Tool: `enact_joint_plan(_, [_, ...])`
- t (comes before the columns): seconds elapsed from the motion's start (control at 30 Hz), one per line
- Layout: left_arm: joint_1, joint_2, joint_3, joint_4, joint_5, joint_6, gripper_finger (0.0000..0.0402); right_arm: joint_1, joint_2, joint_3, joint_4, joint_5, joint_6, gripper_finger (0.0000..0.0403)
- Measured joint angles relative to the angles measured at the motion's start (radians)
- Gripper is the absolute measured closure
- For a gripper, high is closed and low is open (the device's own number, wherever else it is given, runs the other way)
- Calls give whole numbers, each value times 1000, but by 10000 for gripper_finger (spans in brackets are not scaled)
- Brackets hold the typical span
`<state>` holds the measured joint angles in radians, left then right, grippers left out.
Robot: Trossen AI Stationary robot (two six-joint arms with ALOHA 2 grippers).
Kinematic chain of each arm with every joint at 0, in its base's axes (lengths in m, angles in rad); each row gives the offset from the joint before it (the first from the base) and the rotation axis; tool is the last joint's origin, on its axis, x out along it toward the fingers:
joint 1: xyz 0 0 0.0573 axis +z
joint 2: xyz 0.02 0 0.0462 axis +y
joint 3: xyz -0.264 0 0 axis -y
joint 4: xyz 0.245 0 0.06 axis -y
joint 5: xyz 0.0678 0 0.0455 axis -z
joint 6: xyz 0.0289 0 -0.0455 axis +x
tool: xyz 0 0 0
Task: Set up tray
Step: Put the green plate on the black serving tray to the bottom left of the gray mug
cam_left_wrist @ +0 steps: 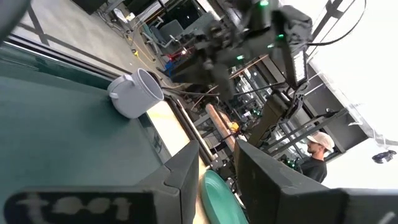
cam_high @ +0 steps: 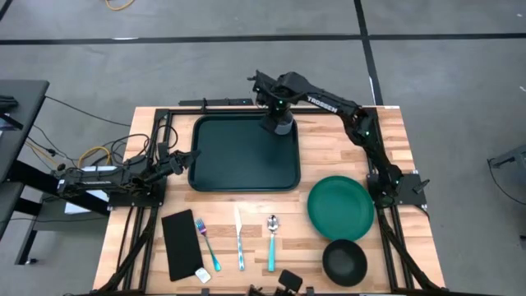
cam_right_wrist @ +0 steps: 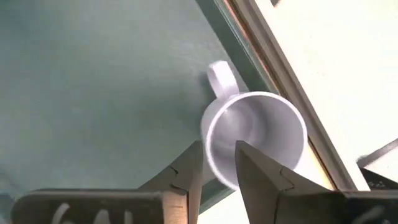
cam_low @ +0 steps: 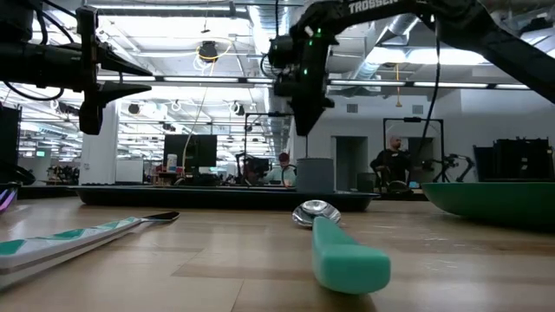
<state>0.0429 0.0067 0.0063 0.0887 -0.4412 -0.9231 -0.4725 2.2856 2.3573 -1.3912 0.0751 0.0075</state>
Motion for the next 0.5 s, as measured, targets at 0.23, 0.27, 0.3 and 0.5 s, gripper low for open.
enact_joint_plan(0.23, [0, 0, 0, 0, 0, 2, 310, 73, -137, -35, -170, -137, 106, 315])
enact_joint_plan(0.27, [0, 0, 0, 0, 0, 6, 310, 92, -153, -36, -184, -147, 122, 315])
enact_joint_plan(0.3, [0, 0, 0, 0, 0, 11, 310, 115, -171, -38, -182, -150, 135, 315])
enact_joint_plan(0.5, [0, 0, 0, 0, 1, 28, 310, 268, -301, -38, -180, -141, 249, 315])
